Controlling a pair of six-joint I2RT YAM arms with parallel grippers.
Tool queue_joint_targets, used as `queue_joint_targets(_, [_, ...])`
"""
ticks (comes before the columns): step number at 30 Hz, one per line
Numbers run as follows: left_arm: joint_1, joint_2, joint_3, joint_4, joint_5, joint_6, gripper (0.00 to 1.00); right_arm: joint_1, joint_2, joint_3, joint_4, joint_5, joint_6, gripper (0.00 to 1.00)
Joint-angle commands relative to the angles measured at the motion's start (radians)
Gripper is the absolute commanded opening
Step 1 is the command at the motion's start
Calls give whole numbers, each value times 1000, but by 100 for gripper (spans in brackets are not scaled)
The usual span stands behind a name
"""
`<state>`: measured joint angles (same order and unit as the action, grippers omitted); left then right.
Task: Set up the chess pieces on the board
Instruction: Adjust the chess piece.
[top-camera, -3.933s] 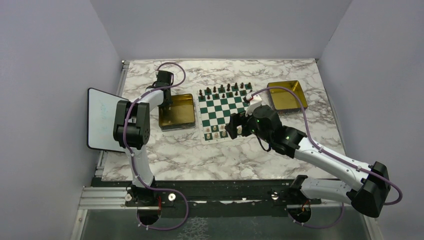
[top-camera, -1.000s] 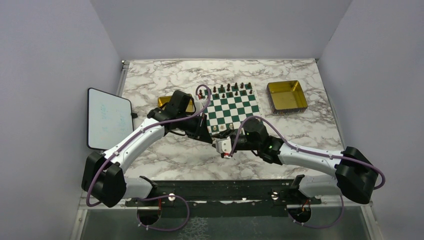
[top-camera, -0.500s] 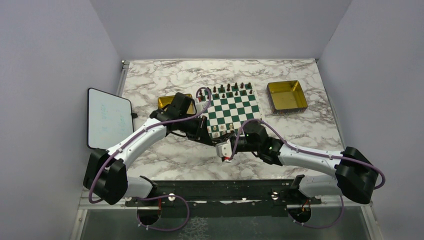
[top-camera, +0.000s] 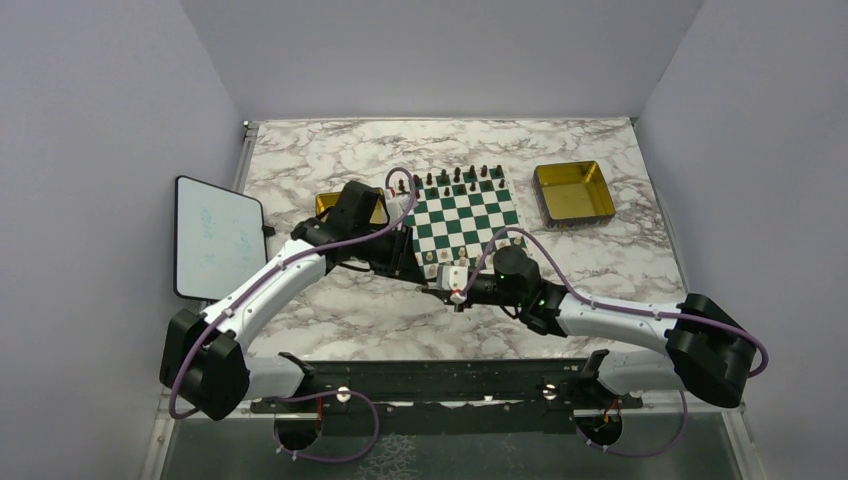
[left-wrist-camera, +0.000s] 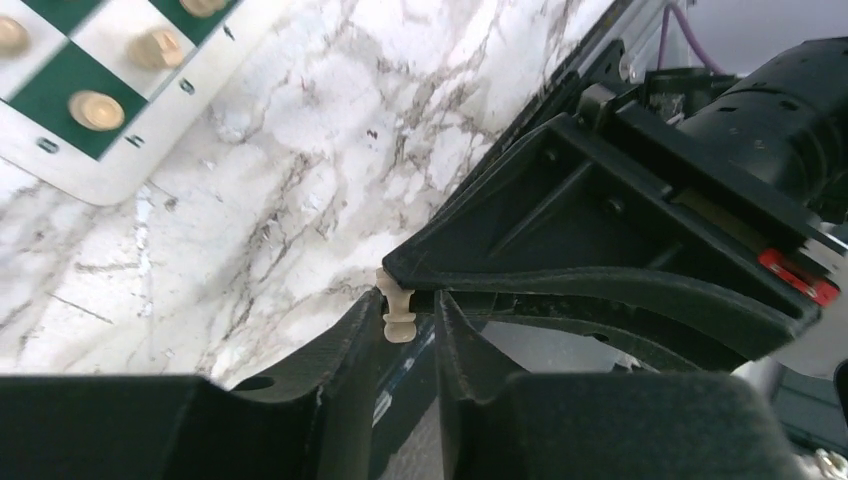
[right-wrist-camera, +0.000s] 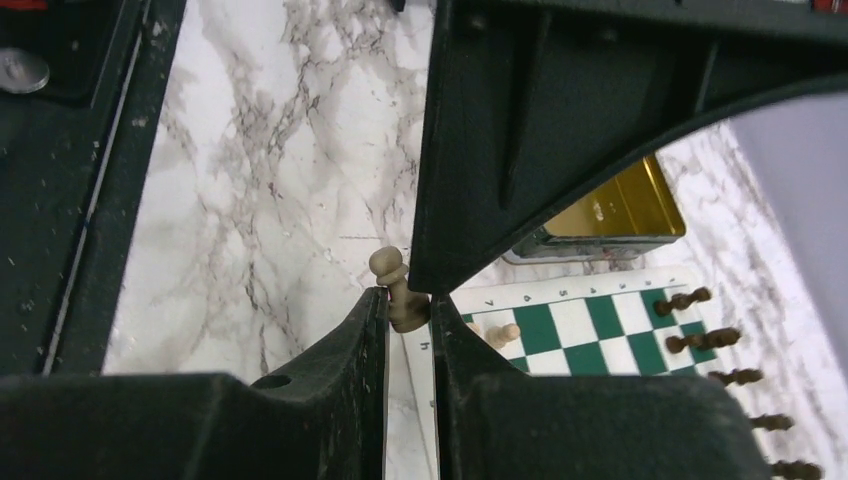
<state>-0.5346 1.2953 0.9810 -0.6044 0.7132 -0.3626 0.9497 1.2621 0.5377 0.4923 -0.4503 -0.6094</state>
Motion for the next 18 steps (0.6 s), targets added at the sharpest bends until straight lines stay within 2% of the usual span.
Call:
queue_joint_targets(1, [-5,-91,34,58,-95,-30,30,8,7,-3,94,80,251,1])
queue_joint_targets(7, [-5,-151,-3,93,-141,-76,40,8,21,-27,183,207,511,1])
queue_joint_targets(13, [-5,-210,-46,119,-227,-105,48,8,32,-22,225,247,605,1])
queue_joint_targets(18, [-5,-227,-65,130,-270,-128,48,8,27,-16,249,269,660,1])
